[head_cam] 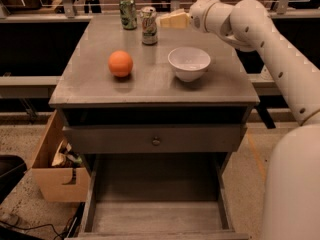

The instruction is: Place 7up can into middle drawer

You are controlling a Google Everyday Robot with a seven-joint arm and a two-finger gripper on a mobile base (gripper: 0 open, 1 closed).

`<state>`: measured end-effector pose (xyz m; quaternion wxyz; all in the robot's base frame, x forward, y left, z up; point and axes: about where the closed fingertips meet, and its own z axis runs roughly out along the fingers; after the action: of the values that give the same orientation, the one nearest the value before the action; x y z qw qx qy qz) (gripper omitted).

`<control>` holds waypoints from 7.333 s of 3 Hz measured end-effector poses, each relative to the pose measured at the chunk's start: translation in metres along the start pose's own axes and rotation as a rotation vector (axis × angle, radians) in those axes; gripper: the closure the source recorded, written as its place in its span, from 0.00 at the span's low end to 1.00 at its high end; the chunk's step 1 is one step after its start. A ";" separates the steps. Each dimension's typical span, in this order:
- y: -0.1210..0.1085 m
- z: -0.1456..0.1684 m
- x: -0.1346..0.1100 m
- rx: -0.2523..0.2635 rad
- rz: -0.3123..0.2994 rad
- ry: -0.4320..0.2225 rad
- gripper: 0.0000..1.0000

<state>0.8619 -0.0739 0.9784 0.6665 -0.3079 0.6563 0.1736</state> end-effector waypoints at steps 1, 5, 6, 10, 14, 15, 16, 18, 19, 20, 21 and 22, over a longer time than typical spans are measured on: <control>-0.005 0.027 0.000 -0.029 0.028 -0.010 0.00; 0.003 0.086 0.013 -0.103 0.111 -0.007 0.00; 0.006 0.093 0.018 -0.120 0.130 -0.017 0.00; 0.026 0.116 0.042 -0.184 0.182 -0.007 0.02; 0.040 0.129 0.051 -0.205 0.196 -0.004 0.99; 0.041 0.130 0.051 -0.206 0.196 -0.003 1.00; 0.037 0.122 0.041 -0.207 0.193 0.004 1.00; -0.001 0.068 -0.010 -0.138 0.122 0.037 1.00; -0.024 0.028 -0.043 -0.080 0.088 0.039 1.00; -0.040 -0.023 -0.075 -0.016 0.068 0.044 1.00; -0.053 -0.094 -0.131 0.082 0.036 -0.016 1.00; -0.036 -0.191 -0.197 0.198 0.001 -0.115 1.00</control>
Offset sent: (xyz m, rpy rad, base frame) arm 0.0731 0.0301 0.0060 0.0502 0.0574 0.0627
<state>0.7227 -0.1891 1.1883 0.7302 -0.2299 0.6309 0.1259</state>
